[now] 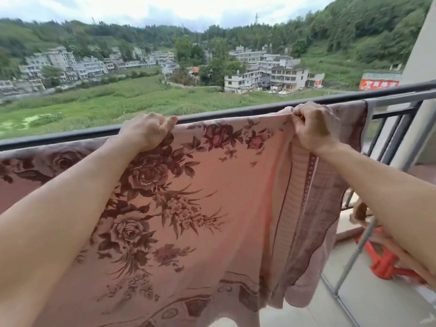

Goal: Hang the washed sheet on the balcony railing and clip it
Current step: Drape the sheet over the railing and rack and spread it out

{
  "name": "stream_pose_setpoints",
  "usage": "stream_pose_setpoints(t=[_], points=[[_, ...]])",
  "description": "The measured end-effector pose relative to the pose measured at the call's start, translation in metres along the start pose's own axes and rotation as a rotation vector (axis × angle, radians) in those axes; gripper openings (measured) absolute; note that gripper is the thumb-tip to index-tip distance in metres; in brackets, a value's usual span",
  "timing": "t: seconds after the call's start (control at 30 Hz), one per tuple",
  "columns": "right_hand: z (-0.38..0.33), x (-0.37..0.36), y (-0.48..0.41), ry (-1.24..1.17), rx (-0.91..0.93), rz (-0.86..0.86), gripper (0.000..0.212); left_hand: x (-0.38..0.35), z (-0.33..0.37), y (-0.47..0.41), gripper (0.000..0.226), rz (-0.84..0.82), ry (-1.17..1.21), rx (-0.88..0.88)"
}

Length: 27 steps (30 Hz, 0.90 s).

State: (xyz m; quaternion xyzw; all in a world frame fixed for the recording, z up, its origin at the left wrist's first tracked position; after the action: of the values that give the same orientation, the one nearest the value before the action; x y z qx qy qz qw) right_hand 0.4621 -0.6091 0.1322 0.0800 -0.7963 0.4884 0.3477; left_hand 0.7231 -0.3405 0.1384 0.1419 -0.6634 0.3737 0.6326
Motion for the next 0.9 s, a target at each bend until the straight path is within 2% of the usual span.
stream_pose_setpoints(t=[0.1, 0.2, 0.27, 0.3, 0.33, 0.4, 0.43, 0.47, 0.53, 0.6, 0.63, 0.77, 0.83, 0.9], points=[[0.011, 0.0, 0.001, -0.148, -0.012, -0.087, 0.036, 0.004, 0.06, -0.012, 0.048, 0.04, 0.092, -0.105], [0.056, 0.022, -0.014, -0.136, -0.26, 0.027, 0.037, -0.001, 0.132, -0.024, 0.047, 0.037, 0.204, -0.207], [0.094, 0.021, -0.016, -0.124, -0.473, -0.027, 0.053, -0.018, 0.161, -0.031, 0.05, -0.006, 0.196, -0.204], [0.108, 0.013, -0.013, -0.199, -0.581, -0.073, 0.06, -0.027, 0.169, -0.034, 0.052, -0.01, 0.129, -0.19], [0.115, 0.001, -0.008, -0.333, -0.682, -0.105, 0.06, -0.032, 0.174, -0.036, 0.054, 0.002, 0.045, -0.178], [0.119, -0.018, -0.005, -0.582, -0.793, -0.033, 0.036, -0.034, 0.179, -0.039, 0.057, 0.009, -0.034, -0.157], [0.118, -0.018, -0.006, -0.62, -0.79, 0.039, 0.022, -0.035, 0.179, -0.04, 0.058, -0.003, -0.037, -0.152], [0.121, -0.018, -0.009, -0.645, -0.784, 0.081, 0.021, -0.035, 0.179, -0.041, 0.058, -0.014, -0.037, -0.148], [0.139, -0.02, -0.009, -0.662, -0.814, 0.073, 0.021, -0.036, 0.176, -0.042, 0.058, -0.018, -0.055, -0.147], [0.167, -0.017, -0.003, -0.65, -0.869, 0.046, 0.011, -0.038, 0.176, -0.041, 0.059, -0.013, -0.077, -0.156], [0.184, -0.013, -0.002, -0.628, -0.889, 0.05, 0.014, -0.039, 0.178, -0.041, 0.06, -0.018, -0.081, -0.164], [0.224, 0.013, -0.009, -0.431, -0.888, 0.094, 0.051, -0.04, 0.205, -0.054, 0.06, -0.045, -0.016, -0.238], [0.231, 0.009, -0.021, -0.449, -0.862, 0.067, 0.051, -0.039, 0.229, -0.065, 0.058, -0.028, 0.046, -0.28], [0.233, 0.008, -0.033, -0.441, -0.788, 0.067, 0.036, -0.042, 0.256, -0.075, 0.056, -0.033, 0.096, -0.32]])
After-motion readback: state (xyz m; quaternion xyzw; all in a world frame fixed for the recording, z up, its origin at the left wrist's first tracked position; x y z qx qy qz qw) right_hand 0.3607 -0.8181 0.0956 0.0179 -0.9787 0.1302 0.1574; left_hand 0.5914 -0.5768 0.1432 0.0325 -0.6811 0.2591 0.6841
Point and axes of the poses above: each hand's wrist, its own y-axis away from the middle knuckle, its own x-axis out of the back of the hand, z = x × y, the point moved 9 cm from there along -y, towards the middle knuckle, and after that the axes turned 1 degree about -z, right-handed, at the moved point
